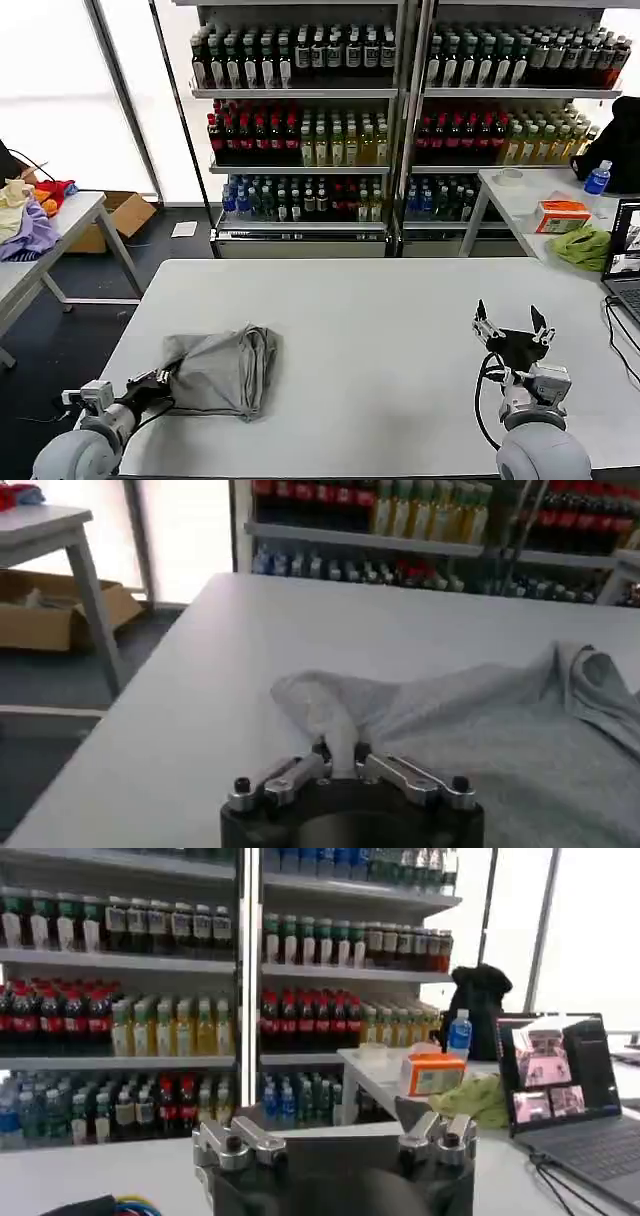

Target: Fold and organize the clothes.

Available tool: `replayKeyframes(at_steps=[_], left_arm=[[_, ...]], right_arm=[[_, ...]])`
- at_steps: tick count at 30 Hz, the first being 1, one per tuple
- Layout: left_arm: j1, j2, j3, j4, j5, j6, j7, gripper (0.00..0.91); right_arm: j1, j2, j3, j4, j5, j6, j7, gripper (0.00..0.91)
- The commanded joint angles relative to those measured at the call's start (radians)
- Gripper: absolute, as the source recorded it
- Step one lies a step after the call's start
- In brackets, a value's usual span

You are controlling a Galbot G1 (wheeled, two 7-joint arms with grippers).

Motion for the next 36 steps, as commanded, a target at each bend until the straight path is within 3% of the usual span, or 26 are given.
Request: replayKeyframes(at_steps=[1, 9, 20, 26, 31, 36], left_arm=[[0.026, 0.135, -0.292, 0.002, -0.012, -0.006, 0.029, 0.0], [0.04, 0.26, -0.445, -0.012, 0.002, 0.0, 0.052, 0.0], [0.037, 0.156, -0.278, -0.192, 0.067, 0.023, 0.045, 0.0], [0.019, 0.091, -0.017, -0.344, 0.084, 0.09, -0.046, 0.0], [-0.047, 0.004, 0.389, -0.435, 0.118, 0.102, -0.165, 0.0], [-0.197, -0.057, 0.654, -0.348, 0.228, 0.101, -0.179, 0.0]], right_arm=[[0.019, 0.001, -0.011, -0.003, 0.004, -0.002, 0.001, 0.907], [0.031, 0.001, -0.023, -0.006, 0.014, -0.004, 0.005, 0.907], [-0.01, 0.002, 0.006, 0.0, 0.017, 0.005, 0.008, 0.907], [-0.026, 0.014, 0.011, -0.002, -0.004, 0.002, 0.004, 0.907], [-0.003, 0.032, 0.009, -0.02, -0.034, -0.028, 0.001, 0.907], [-0.027, 0.071, -0.002, -0.013, -0.105, -0.039, -0.001, 0.907]])
